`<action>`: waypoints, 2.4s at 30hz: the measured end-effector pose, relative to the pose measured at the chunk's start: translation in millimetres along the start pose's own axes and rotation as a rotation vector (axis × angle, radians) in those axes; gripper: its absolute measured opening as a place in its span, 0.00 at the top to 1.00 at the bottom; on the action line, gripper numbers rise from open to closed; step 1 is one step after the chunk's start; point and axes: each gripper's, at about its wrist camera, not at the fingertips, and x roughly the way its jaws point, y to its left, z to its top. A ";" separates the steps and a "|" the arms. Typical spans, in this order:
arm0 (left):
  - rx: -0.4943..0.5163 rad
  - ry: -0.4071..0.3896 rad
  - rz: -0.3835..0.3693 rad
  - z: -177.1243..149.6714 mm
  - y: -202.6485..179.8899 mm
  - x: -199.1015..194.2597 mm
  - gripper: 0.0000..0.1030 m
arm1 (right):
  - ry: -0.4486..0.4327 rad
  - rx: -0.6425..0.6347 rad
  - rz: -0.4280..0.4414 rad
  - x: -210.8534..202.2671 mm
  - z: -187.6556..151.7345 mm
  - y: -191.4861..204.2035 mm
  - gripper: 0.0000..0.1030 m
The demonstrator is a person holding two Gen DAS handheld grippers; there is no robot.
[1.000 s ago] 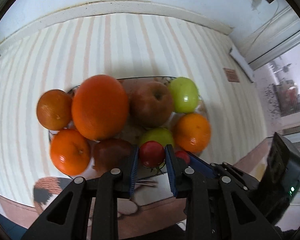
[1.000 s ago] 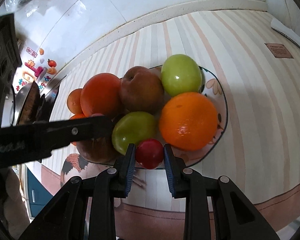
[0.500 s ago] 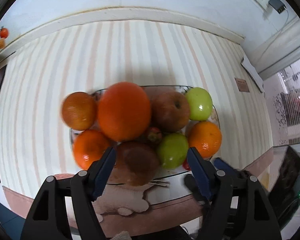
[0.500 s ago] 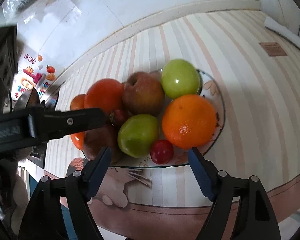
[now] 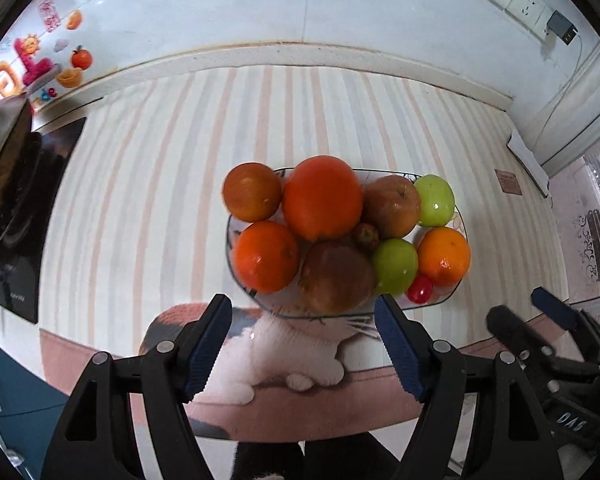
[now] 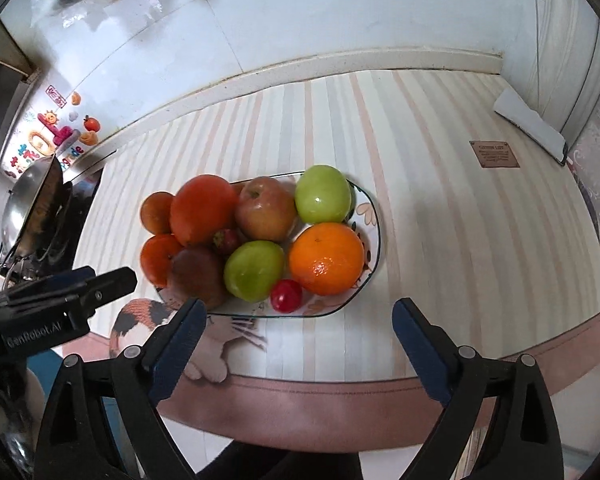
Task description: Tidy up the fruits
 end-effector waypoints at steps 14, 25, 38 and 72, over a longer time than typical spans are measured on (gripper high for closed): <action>-0.011 -0.135 0.018 -53.9 10.3 -85.7 0.30 | -0.112 -0.016 -0.036 -97.6 -37.5 26.4 0.06; 0.044 -0.296 0.054 -121.1 20.5 -180.6 0.09 | -0.266 -0.041 -0.056 -205.9 -108.3 75.7 0.03; 0.051 -0.389 0.018 -200.1 18.4 -255.9 0.09 | -0.368 -0.034 -0.078 -307.2 -192.1 92.4 0.03; -0.019 -0.444 0.180 -202.8 26.1 -259.1 0.09 | -0.386 -0.118 -0.036 -308.4 -180.4 98.5 0.02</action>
